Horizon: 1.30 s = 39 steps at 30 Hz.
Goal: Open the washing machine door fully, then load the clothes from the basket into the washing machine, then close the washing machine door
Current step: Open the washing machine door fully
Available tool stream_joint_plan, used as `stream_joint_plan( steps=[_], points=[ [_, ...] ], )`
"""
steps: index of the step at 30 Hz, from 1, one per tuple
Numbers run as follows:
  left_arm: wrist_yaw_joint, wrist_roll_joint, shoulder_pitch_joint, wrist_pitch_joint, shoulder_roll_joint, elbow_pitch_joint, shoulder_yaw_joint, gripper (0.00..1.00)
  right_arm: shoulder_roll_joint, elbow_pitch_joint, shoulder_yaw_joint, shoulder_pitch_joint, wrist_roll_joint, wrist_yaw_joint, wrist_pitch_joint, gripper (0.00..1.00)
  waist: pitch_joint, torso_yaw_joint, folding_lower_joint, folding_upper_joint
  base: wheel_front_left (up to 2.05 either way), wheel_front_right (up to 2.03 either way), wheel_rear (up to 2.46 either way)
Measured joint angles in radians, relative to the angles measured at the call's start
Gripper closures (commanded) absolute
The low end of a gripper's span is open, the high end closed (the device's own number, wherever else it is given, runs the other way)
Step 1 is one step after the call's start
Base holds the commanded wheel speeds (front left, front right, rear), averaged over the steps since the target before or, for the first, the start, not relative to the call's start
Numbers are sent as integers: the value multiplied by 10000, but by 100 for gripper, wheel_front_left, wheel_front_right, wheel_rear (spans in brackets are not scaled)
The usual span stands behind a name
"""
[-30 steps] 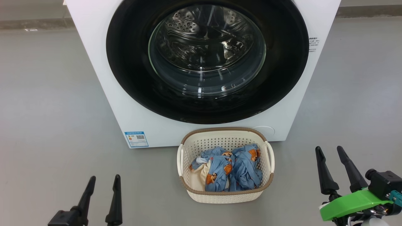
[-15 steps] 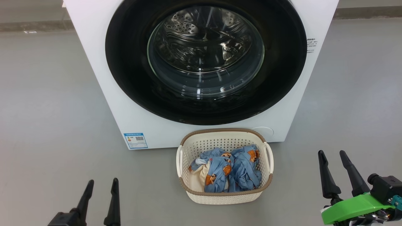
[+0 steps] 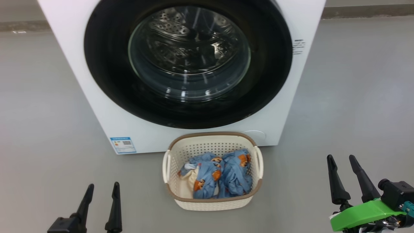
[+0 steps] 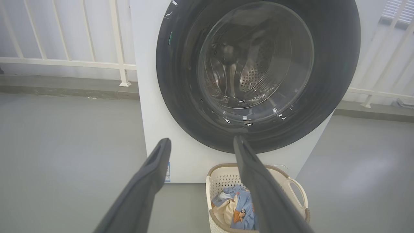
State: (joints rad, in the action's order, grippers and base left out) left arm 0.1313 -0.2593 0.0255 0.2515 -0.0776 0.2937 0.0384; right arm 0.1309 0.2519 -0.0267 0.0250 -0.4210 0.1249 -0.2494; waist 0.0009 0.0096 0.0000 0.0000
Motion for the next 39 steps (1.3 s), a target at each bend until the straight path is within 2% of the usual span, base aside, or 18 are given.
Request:
stream_joint_plan(
  steps=[12, 18, 35, 36, 37, 38, 39],
  points=[
    [0, -61, 165, 0, 13, -23, 63, 0, 0, -31, 4, 3, -2, 0, 0, 0, 115, -20, 0, 0, 122, 122, -245],
    [0, -677, 165, 12, 0, -360, 495, 0, 4, -35, 8, 5, -2, 0, -2, 0, 143, -15, 0, 0, 90, 86, -176],
    [0, -819, 165, 12, -63, -391, 556, 0, -92, -33, 144, 47, -8, 0, -2, 0, 268, 48, 0, 0, 16, 16, -31],
    [0, -826, 165, 12, -58, -391, 558, 0, -136, -21, 196, 65, -35, 0, -2, 4, 272, 57, 0, 0, 0, 0, 0],
    [0, -836, 165, 12, -48, -391, 560, 0, -161, -8, 211, 81, -77, 0, -2, 51, 279, 67, 0, 0, 0, 0, 0],
    [0, -836, 164, 12, -38, -391, 560, 0, -184, 17, 211, 110, -136, 0, -2, 62, 290, 77, 0, 0, 0, 0, 0],
    [0, -836, 164, 12, -23, -391, 564, 0, -207, 44, 196, 151, -196, 0, -2, 91, 297, 90, 0, 0, 0, 0, 0]
  ],
)
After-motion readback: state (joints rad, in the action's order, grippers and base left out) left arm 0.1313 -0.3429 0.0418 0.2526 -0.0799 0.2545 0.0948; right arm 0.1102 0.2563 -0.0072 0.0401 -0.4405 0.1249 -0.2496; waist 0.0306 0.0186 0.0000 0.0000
